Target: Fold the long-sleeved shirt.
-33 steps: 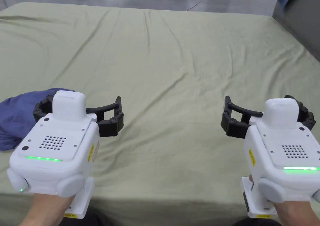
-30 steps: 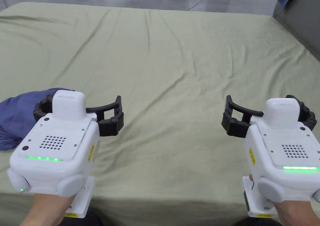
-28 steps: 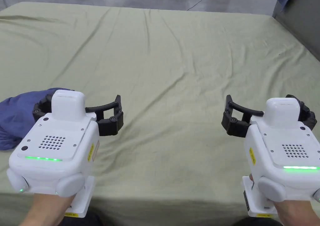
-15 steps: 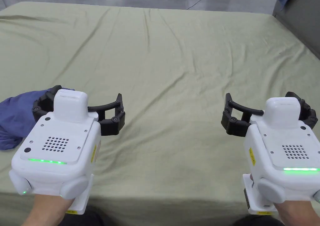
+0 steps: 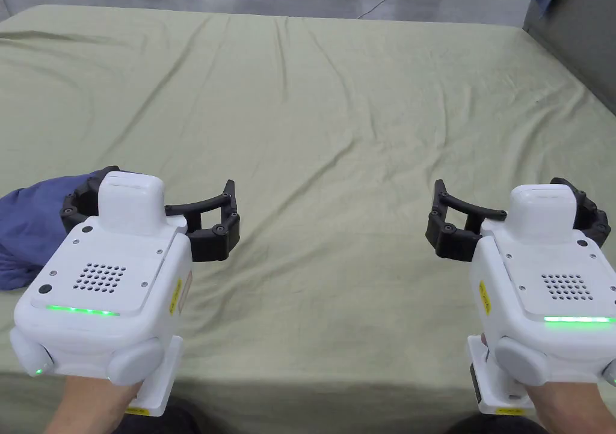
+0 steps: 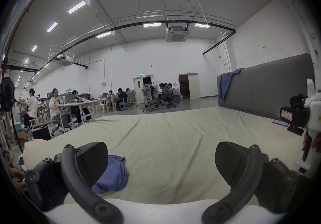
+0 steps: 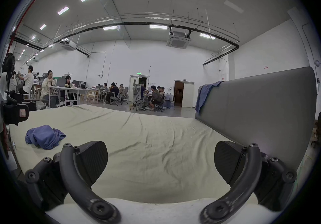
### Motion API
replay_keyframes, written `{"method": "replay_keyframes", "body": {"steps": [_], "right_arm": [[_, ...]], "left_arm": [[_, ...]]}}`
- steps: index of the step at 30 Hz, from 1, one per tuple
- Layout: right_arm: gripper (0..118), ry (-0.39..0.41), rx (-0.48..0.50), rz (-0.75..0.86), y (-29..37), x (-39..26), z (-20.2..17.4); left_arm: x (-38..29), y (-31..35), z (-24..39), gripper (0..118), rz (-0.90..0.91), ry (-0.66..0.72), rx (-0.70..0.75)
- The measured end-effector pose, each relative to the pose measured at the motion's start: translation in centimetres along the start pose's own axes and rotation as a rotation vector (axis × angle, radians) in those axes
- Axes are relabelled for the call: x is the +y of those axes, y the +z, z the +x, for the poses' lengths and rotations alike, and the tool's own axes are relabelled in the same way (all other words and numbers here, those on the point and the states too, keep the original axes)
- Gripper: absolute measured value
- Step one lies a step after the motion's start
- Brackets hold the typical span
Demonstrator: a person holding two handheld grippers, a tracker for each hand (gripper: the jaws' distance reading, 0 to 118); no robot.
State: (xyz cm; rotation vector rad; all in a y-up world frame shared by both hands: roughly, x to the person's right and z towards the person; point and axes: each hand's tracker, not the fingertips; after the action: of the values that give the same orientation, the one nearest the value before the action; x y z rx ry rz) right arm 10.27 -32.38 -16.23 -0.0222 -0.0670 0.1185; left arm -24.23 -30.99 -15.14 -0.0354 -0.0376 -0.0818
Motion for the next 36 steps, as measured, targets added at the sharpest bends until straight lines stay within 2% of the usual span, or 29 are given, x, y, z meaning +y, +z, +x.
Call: {"method": "replay_keyframes", "body": {"steps": [5,7,8,9,10,11,12,15,18,21,26,28,30,33,36], "right_arm": [[118,-0.001,0.004,-0.014,0.0,0.0,0.0],[118,0.002,0.015,-0.022,0.1,0.5,0.0],[115,0.003,0.013,-0.024,0.1,0.9,-0.1],[103,0.001,0.002,-0.019,0.3,1.3,-0.2],[76,0.003,-0.005,-0.017,0.4,1.7,-0.3],[7,0.001,-0.008,-0.021,0.3,1.9,-0.3],[0,-0.017,-0.016,0.009,0.3,1.5,-0.2],[0,0.001,-0.007,-0.006,0.2,1.0,0.0],[0,-0.031,0.002,-0.045,0.0,0.8,0.3],[0,-0.023,0.003,-0.048,0.0,0.5,0.6],[0,-0.018,-0.021,-0.047,0.0,1.5,0.1],[0,-0.014,0.011,-0.036,-0.1,2.0,-1.0],[0,0.023,0.055,-0.016,-0.4,2.9,-3.0],[0,-0.033,0.132,0.007,-1.0,4.2,-6.7],[0,-0.048,0.214,0.02,-1.5,5.1,-11.3]], "left_arm": [[0.2,-0.1,0.3,118,-0.018,0.0,0.005],[1.4,-0.2,0.1,118,-0.113,0.019,0.011],[2.0,-0.3,0.1,109,-0.132,0.021,0.015],[2.1,-0.1,0.1,77,-0.103,0.027,0.017],[2.1,0.0,0.1,24,-0.079,0.03,0.024],[2.1,0.1,0.2,0,-0.03,0.015,0.054],[1.9,-0.2,0.3,0,-0.064,0.023,0.03],[1.5,-0.5,0.4,0,-0.095,0.022,0.02],[1.3,-0.7,0.9,0,-0.1,0.01,0.02],[1.1,-0.3,1.1,0,-0.078,-0.039,0.04],[1.9,-0.3,0.4,0,-0.077,-0.001,0.076],[3.1,0.1,-0.9,0,-0.061,-0.007,0.089],[3.7,0.6,-2.3,0,-0.038,-0.024,0.123],[3.9,2.1,-5.8,0,-0.05,-0.031,0.181],[3.3,4.6,-9.4,0,-0.059,-0.012,0.273]]}}
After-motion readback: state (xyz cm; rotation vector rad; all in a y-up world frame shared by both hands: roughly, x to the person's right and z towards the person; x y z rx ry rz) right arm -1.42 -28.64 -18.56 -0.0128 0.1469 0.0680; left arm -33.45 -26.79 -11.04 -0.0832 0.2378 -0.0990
